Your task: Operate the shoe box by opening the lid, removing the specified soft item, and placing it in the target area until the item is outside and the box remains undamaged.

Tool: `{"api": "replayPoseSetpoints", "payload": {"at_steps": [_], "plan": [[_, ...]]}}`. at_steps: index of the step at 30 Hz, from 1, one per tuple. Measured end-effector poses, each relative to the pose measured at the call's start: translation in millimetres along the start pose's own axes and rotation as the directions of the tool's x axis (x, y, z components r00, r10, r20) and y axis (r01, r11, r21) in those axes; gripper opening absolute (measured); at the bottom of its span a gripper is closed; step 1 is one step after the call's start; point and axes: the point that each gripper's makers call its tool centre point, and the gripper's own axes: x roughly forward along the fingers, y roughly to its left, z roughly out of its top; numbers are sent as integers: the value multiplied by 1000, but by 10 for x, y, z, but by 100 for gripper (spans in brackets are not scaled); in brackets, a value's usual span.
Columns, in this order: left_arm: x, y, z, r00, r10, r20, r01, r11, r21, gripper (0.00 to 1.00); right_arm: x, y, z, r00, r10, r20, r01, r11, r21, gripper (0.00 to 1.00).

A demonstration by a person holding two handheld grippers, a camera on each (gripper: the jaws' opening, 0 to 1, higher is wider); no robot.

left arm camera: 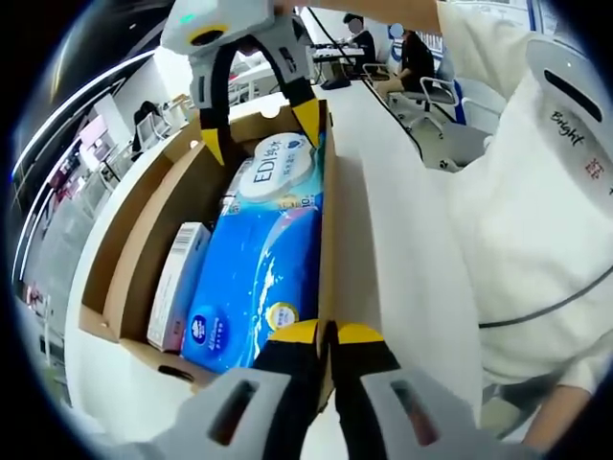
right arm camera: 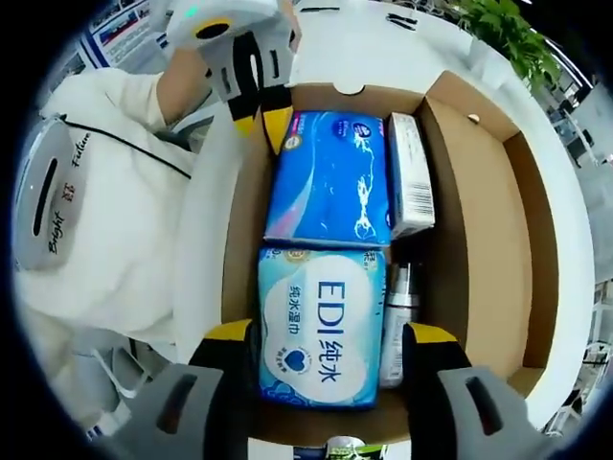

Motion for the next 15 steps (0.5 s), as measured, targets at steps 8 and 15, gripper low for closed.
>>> {"api": "replayPoseSetpoints", "payload": {"at_steps": [8,15], "plan": [[2,-4,-1,1000,-1,-1,1,1000,0,3,286,44,-102,998,53,-27,-53,998,23,70],[1,-3,-1,1000,-1,0,1,1000,-1,3,313,88,-108,997,58,-43,-58,998,8,67]]}}
